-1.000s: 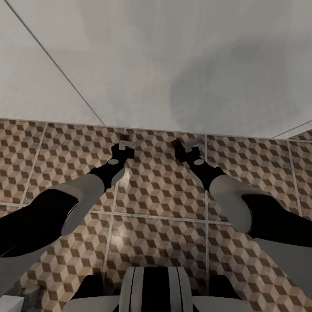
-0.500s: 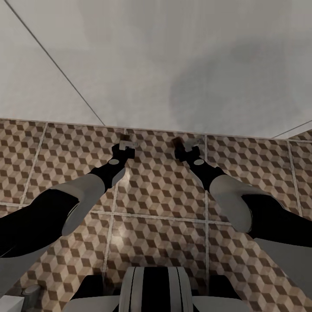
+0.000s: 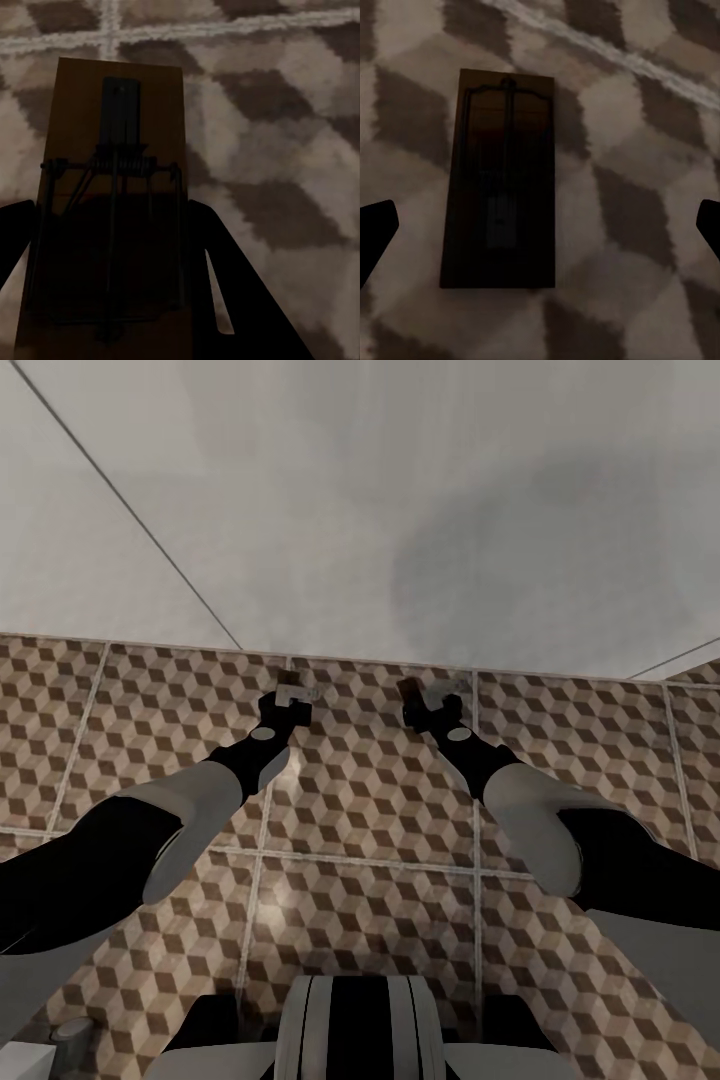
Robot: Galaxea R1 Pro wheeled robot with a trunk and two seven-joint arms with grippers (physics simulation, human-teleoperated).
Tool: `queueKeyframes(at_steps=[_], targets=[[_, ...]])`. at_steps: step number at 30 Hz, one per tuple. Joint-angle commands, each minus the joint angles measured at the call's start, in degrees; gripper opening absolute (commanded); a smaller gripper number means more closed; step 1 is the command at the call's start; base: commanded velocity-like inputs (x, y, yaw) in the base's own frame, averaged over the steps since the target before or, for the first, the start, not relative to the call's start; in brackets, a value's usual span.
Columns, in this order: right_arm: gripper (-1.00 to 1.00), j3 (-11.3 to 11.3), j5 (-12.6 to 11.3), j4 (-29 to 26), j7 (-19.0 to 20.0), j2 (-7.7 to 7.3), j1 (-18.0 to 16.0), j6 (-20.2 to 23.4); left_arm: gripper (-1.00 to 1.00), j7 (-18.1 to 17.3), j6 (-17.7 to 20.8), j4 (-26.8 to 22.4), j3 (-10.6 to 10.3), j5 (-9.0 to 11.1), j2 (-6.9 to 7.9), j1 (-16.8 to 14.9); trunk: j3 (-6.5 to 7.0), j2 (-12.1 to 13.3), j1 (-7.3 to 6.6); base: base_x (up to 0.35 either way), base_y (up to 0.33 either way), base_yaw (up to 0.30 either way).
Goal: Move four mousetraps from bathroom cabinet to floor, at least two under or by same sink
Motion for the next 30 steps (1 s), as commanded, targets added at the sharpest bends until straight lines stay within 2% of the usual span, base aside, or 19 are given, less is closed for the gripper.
queueKeyframes(at_steps=[1,30], targets=[[1.0,-0.2,0.5,0.1,-0.3,0.01,0.0,-0.2,-1.0,0.2,-0.2,0.1,-0.5,0.5,-0.02,0.0,-0.03,0.0,-0.01,0.0,0.0,0.0],[1.0,-0.2,0.5,0.1,-0.3,0.01,0.0,-0.2,-1.0,0.2,-0.2,2.2,-0.5,0.5,0.13,0.0,-0.03,0.0,-0.01,0.0,0.0,0.0]])
